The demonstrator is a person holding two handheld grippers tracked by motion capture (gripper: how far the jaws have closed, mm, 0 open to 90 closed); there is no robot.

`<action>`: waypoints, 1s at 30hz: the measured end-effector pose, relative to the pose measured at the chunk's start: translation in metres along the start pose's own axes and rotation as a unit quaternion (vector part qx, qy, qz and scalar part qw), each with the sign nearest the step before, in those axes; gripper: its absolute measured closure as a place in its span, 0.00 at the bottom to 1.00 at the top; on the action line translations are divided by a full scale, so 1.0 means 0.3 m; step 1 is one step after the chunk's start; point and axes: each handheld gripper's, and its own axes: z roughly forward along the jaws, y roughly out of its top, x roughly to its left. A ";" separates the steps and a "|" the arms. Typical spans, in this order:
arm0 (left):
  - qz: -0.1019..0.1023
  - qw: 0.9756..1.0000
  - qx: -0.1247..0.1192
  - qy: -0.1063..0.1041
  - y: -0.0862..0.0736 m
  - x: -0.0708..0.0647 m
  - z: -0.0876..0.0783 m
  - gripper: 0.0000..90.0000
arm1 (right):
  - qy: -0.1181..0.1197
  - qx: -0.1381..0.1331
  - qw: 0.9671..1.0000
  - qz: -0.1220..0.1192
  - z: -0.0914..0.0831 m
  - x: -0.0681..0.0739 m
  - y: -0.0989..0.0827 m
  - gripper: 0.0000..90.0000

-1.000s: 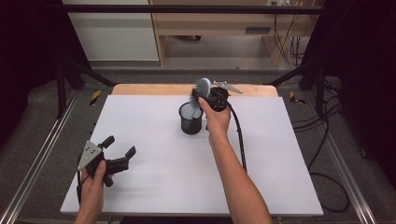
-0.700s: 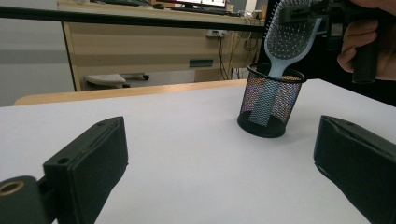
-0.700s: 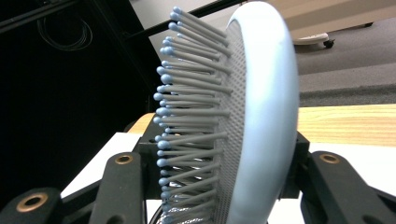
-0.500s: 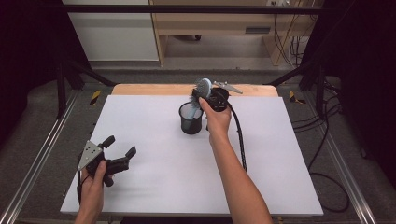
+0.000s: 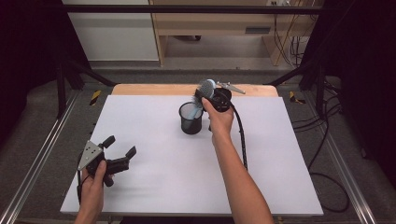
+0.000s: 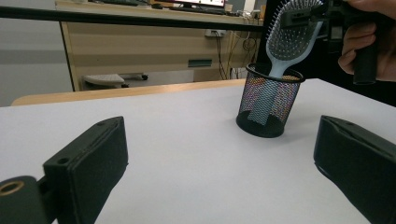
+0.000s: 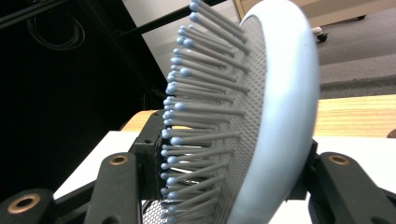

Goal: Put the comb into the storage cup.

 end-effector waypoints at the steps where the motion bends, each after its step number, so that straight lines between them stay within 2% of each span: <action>1: 0.000 1.000 0.000 0.000 0.000 0.000 0.000 0.04 | -0.002 0.000 1.000 0.001 -0.001 -0.003 -0.001 0.51; 19: 0.002 1.000 0.003 -0.003 -0.001 -0.001 0.002 0.04 | -0.005 0.017 1.000 0.006 -0.014 -0.033 0.002 0.45; 25: 0.001 1.000 0.003 -0.003 -0.001 -0.002 0.002 0.04 | 0.002 0.024 1.000 0.006 -0.012 -0.028 0.001 0.38; 28: 0.001 1.000 0.003 -0.003 -0.001 -0.001 0.001 0.04 | -0.003 0.028 1.000 0.001 -0.010 -0.023 0.001 0.29; 30: 0.001 1.000 0.004 -0.002 -0.001 0.000 0.001 0.04 | -0.002 0.033 0.999 0.007 -0.007 -0.023 0.000 0.22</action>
